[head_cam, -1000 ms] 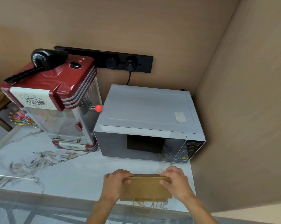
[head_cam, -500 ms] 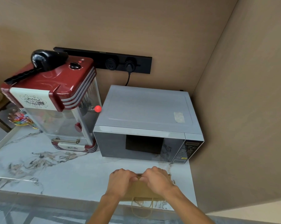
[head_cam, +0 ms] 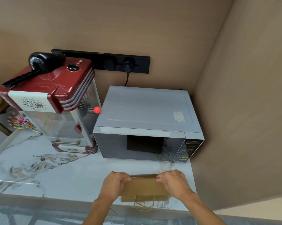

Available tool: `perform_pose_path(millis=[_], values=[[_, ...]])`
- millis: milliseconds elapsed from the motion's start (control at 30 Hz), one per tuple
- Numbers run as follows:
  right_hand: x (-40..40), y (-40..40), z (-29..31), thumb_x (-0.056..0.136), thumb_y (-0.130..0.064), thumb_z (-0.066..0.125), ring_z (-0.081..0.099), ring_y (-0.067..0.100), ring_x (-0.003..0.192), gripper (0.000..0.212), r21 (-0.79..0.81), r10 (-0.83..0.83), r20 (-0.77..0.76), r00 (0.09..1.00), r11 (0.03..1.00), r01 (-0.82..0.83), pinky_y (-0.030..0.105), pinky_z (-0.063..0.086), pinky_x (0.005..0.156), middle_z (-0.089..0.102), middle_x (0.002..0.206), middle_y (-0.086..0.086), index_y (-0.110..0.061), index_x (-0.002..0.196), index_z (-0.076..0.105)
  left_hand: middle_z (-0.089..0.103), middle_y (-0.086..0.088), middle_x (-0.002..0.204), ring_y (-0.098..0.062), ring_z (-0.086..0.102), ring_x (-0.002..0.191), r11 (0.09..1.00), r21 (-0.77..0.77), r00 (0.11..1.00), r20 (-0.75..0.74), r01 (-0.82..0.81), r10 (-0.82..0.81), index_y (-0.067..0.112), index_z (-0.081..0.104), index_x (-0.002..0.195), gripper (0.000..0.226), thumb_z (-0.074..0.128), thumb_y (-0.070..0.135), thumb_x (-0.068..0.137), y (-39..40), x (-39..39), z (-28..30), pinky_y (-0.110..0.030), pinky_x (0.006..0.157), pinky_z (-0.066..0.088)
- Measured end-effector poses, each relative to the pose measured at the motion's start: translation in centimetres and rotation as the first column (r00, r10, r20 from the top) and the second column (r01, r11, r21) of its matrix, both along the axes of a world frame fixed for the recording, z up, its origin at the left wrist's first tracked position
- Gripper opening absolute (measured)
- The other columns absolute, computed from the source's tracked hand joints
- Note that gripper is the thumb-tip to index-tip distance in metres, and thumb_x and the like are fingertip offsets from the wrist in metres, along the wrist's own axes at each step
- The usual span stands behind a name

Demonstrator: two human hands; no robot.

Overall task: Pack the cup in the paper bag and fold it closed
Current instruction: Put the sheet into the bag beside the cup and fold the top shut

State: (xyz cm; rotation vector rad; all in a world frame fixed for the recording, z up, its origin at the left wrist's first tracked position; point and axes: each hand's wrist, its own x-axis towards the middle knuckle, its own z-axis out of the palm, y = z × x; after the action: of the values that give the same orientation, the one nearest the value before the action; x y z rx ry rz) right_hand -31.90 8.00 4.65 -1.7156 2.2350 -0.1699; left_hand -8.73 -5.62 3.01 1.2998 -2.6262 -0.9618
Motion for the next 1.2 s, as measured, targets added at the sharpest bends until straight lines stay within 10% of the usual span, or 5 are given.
perform_pose_path(millis=[200,367,533,733,1200], values=[[-1.4,1.6,-1.4,0.093,-0.052,0.057,0.067,0.016,0.088,0.03,-0.005,-0.161,0.137,0.977,0.987,0.163,0.025,0.048,0.078,0.079,0.091,-0.006,-0.029,0.101,0.075,0.068,0.013,0.069,-0.01,0.062,0.069,0.999,0.009,0.996,-0.086,-0.033,0.034,0.023,0.076,0.082,0.022,0.06,0.029,0.096,0.5,0.7,-0.6,-0.013,0.065,0.043],[-2.3,2.8,-2.3,0.083,-0.05,0.072,0.051,0.018,0.065,0.046,0.073,-0.345,0.272,0.898,0.938,0.338,0.024,0.039,0.058,0.058,0.071,0.002,-0.019,0.054,0.055,0.073,0.017,0.098,-0.01,0.07,0.092,0.97,0.117,0.95,-0.211,-0.212,0.232,0.016,0.082,0.095,0.012,0.074,0.012,0.086,1.6,1.0,-1.5,0.007,0.079,0.034],[-1.6,3.0,-3.1,0.074,-0.033,0.086,0.034,0.01,0.051,0.051,0.081,-0.43,0.463,0.775,0.891,0.446,0.019,0.03,0.048,0.041,0.054,-0.009,-0.02,0.046,0.045,0.071,-0.003,0.125,-0.024,0.064,0.118,0.86,0.341,0.87,-0.186,-0.379,0.457,0.012,0.08,0.1,0.016,0.076,0.012,0.084,2.4,1.2,-2.9,-0.036,0.106,0.047],[-0.3,3.3,-4.1,0.081,-0.012,0.081,0.064,0.006,0.064,0.018,0.131,-0.477,0.629,0.614,0.844,0.521,0.01,0.047,0.059,0.073,0.062,-0.015,-0.02,0.066,0.076,0.064,-0.008,0.133,-0.029,0.058,0.12,0.704,0.553,0.76,-0.183,-0.445,0.624,0.005,0.071,0.118,0.03,0.071,0.01,0.088,3.1,0.8,-4.1,-0.042,0.108,0.046],[0.5,2.7,-2.0,0.086,-0.01,0.075,0.06,0.038,0.06,0.03,0.052,-0.504,0.693,0.516,0.748,0.662,0.036,0.054,0.068,0.067,0.061,0.02,0.006,0.065,0.061,0.08,-0.005,0.095,-0.024,0.071,0.094,0.718,0.562,0.705,-0.305,-0.41,0.641,0.014,0.082,0.084,0.011,0.072,0.011,0.087,2.3,0.8,-0.2,-0.039,0.096,0.054]])
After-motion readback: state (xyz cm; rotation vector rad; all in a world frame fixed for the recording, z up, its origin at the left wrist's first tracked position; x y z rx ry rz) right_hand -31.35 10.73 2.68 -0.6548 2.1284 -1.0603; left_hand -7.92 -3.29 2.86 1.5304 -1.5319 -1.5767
